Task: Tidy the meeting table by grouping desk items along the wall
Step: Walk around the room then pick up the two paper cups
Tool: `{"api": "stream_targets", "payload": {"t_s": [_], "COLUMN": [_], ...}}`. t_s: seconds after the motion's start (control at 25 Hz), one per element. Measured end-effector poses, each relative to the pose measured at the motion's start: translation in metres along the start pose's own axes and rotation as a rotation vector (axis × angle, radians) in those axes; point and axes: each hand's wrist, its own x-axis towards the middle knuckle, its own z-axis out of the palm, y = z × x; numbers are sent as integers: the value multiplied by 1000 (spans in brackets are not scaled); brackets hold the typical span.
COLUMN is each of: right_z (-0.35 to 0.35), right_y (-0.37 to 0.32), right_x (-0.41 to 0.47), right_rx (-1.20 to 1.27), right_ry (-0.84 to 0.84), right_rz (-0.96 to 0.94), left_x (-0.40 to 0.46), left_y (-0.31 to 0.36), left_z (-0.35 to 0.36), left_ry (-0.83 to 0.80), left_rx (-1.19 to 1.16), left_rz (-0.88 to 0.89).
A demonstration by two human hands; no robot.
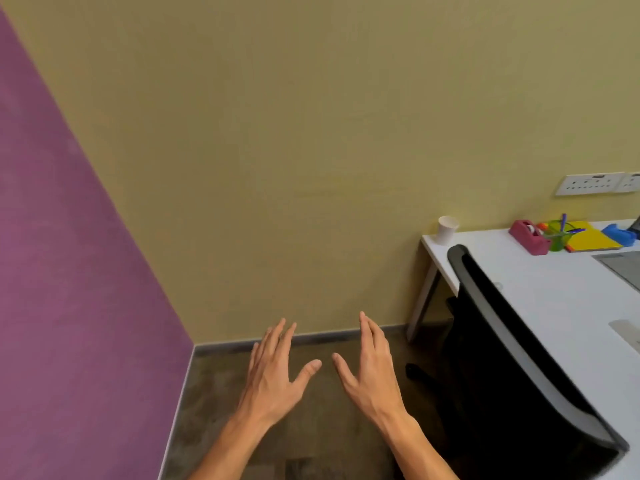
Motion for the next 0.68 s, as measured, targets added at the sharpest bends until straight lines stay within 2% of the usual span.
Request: {"api": "stream_targets", "payload": {"t_s": [0.04, 0.28, 0.36, 0.48, 0.52, 0.68], "right_z": [-6, -44, -51, -56, -62, -67], "right_y": [-4, 49, 53, 92, 91, 138], "right_x": [6, 143, 164, 219, 222, 313], "right_rx": [-18, -41, -2, 67, 73, 87], "right_ry": [2, 155, 173, 280, 265, 375], "right_rz": [-6, 93, 116, 219, 248, 406], "left_x": [5, 187, 221, 321, 332, 466], "left_y": [7, 73, 82, 109, 115, 164], "left_z": [0, 46, 54, 100, 100, 156], "left_ry": [12, -112, -142, -223, -208, -374], "left_rx": [6, -51, -46, -79, -71, -102], "left_rz": [18, 185, 241, 364, 372, 506]}}
